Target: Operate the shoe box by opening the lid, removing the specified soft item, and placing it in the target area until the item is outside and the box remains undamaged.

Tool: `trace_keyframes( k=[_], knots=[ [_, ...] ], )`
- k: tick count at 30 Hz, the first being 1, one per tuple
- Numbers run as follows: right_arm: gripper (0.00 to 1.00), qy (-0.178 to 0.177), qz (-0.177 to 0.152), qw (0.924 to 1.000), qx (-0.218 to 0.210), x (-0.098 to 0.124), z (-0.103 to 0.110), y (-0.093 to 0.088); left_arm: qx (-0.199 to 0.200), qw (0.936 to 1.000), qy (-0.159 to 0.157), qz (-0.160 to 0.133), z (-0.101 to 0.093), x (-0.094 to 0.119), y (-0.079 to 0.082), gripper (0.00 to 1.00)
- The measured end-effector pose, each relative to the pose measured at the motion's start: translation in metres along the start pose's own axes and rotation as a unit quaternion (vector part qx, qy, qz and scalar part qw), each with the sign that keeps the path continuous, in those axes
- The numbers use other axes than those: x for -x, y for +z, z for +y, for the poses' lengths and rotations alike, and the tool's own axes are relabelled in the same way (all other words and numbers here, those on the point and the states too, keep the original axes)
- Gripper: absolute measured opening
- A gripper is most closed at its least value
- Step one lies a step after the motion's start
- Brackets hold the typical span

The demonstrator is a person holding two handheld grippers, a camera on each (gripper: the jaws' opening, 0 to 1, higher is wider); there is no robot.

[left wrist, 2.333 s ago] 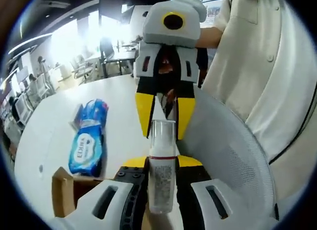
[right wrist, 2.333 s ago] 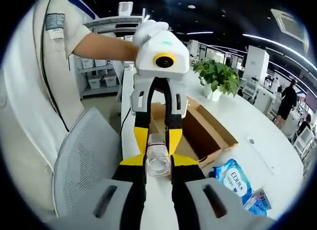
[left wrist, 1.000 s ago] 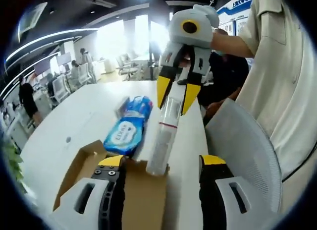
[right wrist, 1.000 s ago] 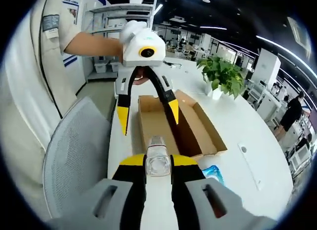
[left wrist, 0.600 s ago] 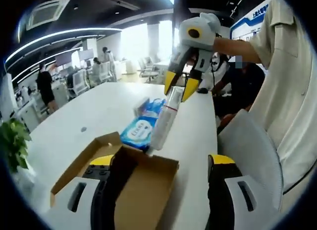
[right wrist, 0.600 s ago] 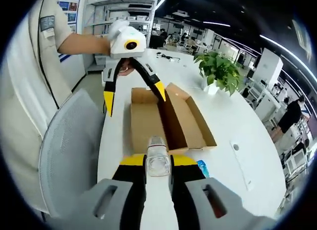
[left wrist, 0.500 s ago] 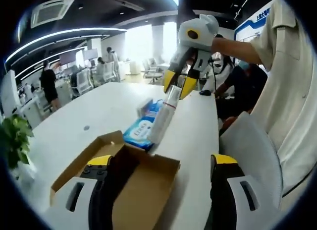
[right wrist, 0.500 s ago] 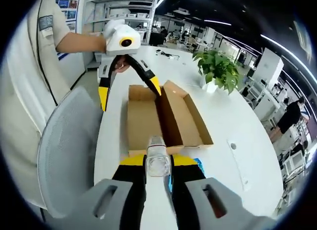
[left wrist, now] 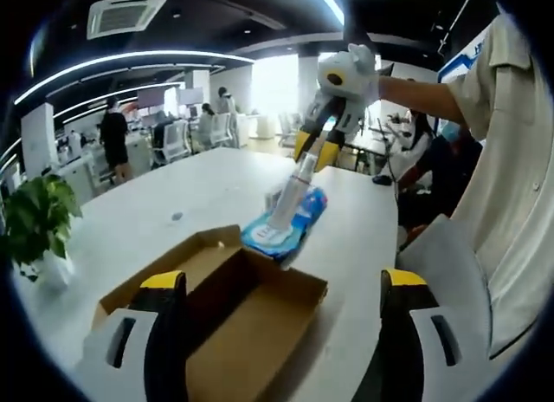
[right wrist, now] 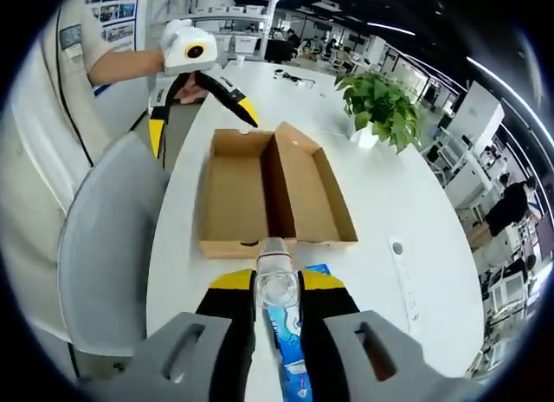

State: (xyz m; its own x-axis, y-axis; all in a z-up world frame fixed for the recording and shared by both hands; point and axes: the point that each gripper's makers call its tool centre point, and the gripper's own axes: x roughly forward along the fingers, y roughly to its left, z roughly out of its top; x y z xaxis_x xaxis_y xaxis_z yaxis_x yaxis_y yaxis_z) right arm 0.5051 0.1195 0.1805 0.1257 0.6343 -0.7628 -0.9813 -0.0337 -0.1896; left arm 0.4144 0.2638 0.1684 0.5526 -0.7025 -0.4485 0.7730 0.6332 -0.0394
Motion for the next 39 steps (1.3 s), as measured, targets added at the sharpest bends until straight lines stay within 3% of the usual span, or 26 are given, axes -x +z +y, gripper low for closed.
trace_keyframes(
  k=[22,39],
  knots=[
    [0.15,0.02,0.074,0.997,0.014,-0.01,-0.061,-0.017,0.04,0.9963,0.072,-0.027,0.015,0.038,-0.013,1.0],
    [0.15,0.042,0.149,0.9879,0.016,-0.028,-0.098,-0.043,0.061,0.9923,0.104,-0.028,0.02,0.059,-0.026,1.0]
  ],
)
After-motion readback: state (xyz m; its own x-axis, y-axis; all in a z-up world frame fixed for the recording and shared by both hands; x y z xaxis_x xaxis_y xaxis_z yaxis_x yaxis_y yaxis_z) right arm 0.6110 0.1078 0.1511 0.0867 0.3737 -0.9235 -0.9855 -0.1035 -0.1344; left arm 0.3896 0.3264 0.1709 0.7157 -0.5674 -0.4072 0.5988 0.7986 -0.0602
